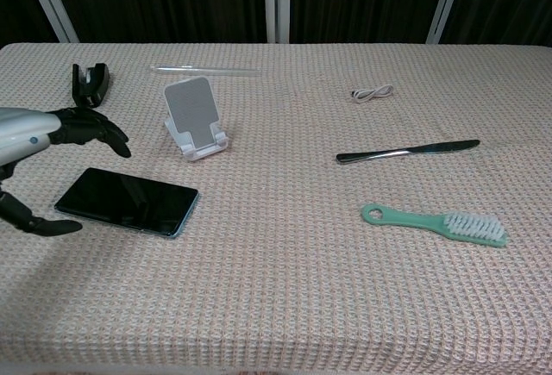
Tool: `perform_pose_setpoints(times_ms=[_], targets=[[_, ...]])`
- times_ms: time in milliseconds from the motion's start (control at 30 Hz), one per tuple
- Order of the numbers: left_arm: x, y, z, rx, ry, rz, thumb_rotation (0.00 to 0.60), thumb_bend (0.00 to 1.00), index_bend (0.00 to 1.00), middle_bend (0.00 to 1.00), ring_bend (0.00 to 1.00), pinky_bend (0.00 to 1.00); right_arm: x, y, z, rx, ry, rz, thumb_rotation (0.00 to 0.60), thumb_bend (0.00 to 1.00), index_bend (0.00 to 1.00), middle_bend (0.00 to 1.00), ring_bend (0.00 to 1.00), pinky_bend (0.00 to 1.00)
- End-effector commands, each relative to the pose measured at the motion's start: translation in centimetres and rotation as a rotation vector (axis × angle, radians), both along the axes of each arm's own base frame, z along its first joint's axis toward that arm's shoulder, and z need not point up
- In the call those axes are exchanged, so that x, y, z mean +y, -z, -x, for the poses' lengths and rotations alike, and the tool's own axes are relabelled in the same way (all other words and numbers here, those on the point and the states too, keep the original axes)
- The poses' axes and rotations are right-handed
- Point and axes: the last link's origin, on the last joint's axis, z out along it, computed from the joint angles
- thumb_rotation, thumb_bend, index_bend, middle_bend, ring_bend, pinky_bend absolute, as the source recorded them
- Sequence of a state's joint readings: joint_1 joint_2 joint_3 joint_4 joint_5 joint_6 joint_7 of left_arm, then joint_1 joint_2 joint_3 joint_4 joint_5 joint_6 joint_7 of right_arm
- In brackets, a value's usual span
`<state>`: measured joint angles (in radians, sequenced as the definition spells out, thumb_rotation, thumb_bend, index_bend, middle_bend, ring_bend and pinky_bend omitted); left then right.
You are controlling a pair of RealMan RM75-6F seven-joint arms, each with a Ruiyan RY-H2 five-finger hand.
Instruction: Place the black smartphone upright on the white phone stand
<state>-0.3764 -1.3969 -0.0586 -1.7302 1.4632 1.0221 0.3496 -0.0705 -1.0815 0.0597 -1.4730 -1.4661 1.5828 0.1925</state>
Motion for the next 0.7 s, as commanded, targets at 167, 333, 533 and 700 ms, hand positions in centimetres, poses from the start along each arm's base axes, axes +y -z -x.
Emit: perform_pose_setpoints(times_ms=[167, 333, 533, 700], targets=[[1.7, 2.1, -0.1, 0.076, 0.019, 0.022, 0.600, 0.18, 0.24, 0.14, 0.05, 0.20, 0.2, -0.6, 0.6, 0.004, 0.005, 0.027, 0.600, 0.13, 0.00, 0.00, 0.00, 0.00], [2.7, 2.5, 0.8, 0.137, 0.021, 0.029, 0.600, 0.19, 0.19, 0.14, 0.05, 0.20, 0.3, -0.6, 0.7, 0.006, 0.006, 0.024, 0.600, 0.13, 0.00, 0.00, 0.00, 0.00], [3.4, 2.3, 1.4, 0.151, -0.004, 0.040, 0.600, 0.19, 0.19, 0.14, 0.05, 0.20, 0.3, -0.9, 0.8, 0.010, 0.012, 0.033, 0.600, 0.13, 0.00, 0.00, 0.00, 0.00], [3.9, 2.3, 1.3, 0.157, -0.013, 0.057, 0.600, 0.19, 0.20, 0.14, 0.05, 0.20, 0.0, -1.0, 0.7, 0.016, 0.007, 0.049, 0.600, 0.14, 0.00, 0.00, 0.00, 0.00]])
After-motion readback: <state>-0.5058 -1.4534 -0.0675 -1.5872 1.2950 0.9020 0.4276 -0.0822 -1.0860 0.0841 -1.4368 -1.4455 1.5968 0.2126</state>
